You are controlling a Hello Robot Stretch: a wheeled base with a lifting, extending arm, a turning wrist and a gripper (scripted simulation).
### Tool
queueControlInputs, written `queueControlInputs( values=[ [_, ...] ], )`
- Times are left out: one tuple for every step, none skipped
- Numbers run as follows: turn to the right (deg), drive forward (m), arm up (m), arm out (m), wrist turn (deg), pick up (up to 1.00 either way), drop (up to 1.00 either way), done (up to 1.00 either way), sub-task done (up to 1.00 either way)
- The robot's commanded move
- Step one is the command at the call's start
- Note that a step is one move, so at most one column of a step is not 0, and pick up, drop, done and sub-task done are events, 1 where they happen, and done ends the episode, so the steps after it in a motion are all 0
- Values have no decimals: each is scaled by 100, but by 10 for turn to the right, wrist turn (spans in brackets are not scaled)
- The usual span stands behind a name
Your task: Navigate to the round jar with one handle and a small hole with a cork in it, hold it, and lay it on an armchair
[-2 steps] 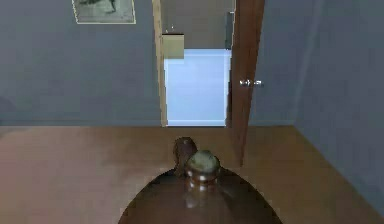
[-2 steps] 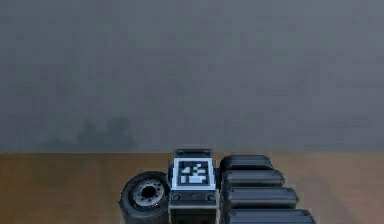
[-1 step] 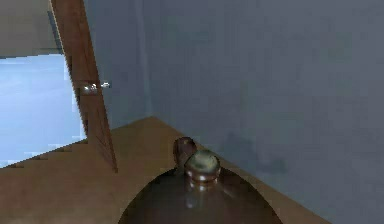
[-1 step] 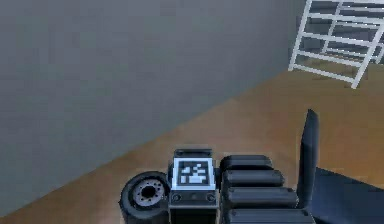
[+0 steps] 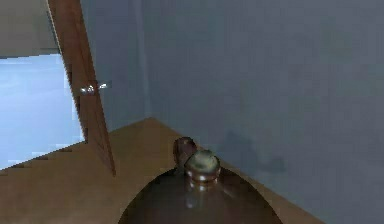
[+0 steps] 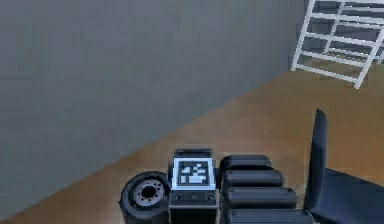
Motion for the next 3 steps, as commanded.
queueControlInputs(
  values=[
    [-450,0,0,0,0,0,0,0,0],
    [-360,0,0,0,0,0,0,0,0],
    [0,25,0,0,0,0,0,0,0]
  ],
)
